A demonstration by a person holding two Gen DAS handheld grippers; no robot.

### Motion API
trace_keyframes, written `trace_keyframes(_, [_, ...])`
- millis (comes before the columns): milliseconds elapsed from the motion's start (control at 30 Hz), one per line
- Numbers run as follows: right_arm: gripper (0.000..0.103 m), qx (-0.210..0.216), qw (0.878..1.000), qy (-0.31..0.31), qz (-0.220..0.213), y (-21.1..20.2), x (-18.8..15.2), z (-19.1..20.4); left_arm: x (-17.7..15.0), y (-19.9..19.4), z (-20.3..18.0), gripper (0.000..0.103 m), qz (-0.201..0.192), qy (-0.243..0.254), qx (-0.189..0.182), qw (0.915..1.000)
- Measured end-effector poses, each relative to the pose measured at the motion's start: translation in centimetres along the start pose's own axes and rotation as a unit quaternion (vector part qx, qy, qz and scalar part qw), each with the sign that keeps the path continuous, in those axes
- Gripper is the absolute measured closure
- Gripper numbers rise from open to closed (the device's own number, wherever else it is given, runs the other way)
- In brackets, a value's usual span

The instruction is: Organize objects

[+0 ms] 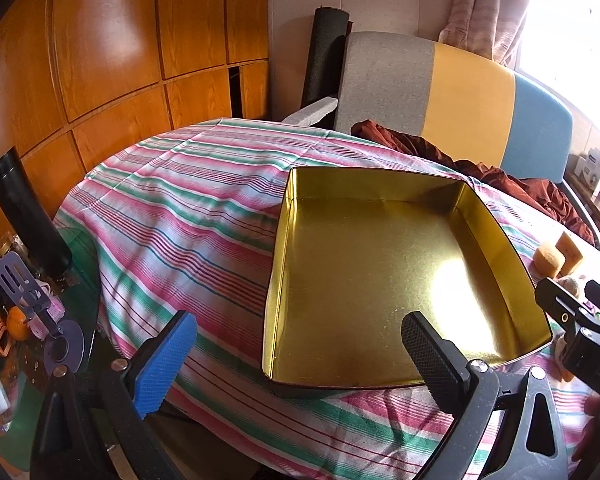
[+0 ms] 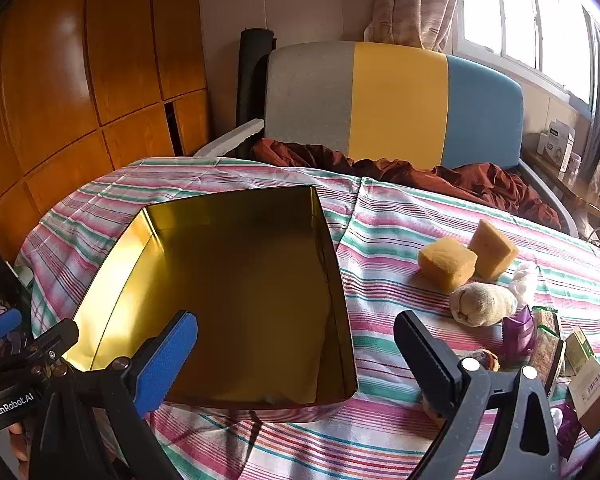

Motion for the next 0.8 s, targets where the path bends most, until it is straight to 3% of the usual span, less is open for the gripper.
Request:
trace_keyframes(267, [0.002, -0.009, 1.000, 0.012, -0.009, -1.0, 0.0, -1.6, 0.2, -0.4, -1.0, 0.000, -0.005, 0.023, -0.017, 0.9996])
trace_keyframes(467, [0.002, -0.041, 0.998, 0.042, -0.016, -2.4, -0.2, -5.3, 0.5, -0.4, -2.7, 0.000, 0.007, 0.059, -0.079, 0.9950])
trace_keyframes(533, [0.002, -0.053, 0.997, 0.054, -0.014, -2.9, -0.3, -7.0, 0.5, -0.5, -3.7, 0.000, 0.016, 0.073, -0.116, 0.9904])
trace_keyframes(700, [0.002, -0.096, 0.991, 0.094, -0.013, -4.7, -0.5, -12.9, 0.9, -1.3, -7.3, 0.000, 0.036, 0.103, -0.226, 0.9680])
trace_keyframes(800, [0.002, -0.127, 0.983, 0.132, -0.014, -6.1, -0.7, -17.2, 0.9, -2.3, -10.7, 0.000, 0.029, 0.155, -0.255, 0.9538])
Point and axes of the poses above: each gripper's, at about its wrist camera, not at the fingertips, and y roughly the way its jaws point, z to its left, x to its top, the point moved 1 cm from there along y, roughly the way its jaws point, and after that the axes turned 2 degrees about z, right-handed, at the moved point
